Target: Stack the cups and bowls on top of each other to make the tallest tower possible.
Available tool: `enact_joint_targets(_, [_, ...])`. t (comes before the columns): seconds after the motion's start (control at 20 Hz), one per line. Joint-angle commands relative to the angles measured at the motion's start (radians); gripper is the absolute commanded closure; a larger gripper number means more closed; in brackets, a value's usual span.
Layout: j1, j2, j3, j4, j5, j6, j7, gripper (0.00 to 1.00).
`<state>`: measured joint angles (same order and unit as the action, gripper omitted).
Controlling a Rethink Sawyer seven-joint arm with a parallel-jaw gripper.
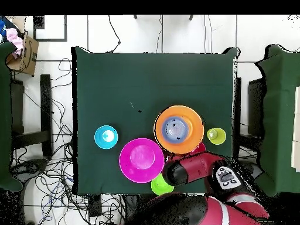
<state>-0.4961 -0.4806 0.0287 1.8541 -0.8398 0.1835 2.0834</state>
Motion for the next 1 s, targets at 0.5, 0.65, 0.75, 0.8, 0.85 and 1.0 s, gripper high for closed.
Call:
enact_joint_targets(0.5, [0.038,0.060,0.145,-0.218,-0.018,-0.100,0.005,0.00])
enact_joint_targets(0.65, [0.039,0.064,0.144,-0.224,-0.021,-0.106,0.007,0.00])
enact_joint_targets(0.75, [0.048,0.066,0.130,-0.225,-0.020,-0.118,0.020,0.00])
enact_joint_targets(0.8, [0.050,0.066,0.126,-0.223,-0.022,-0.124,0.023,0.00])
enact_joint_targets(0.85, [0.048,0.067,0.130,-0.225,-0.023,-0.123,0.020,0.00])
enact_joint_targets(1.0, [0.048,0.069,0.133,-0.228,-0.026,-0.122,0.015,0.00])
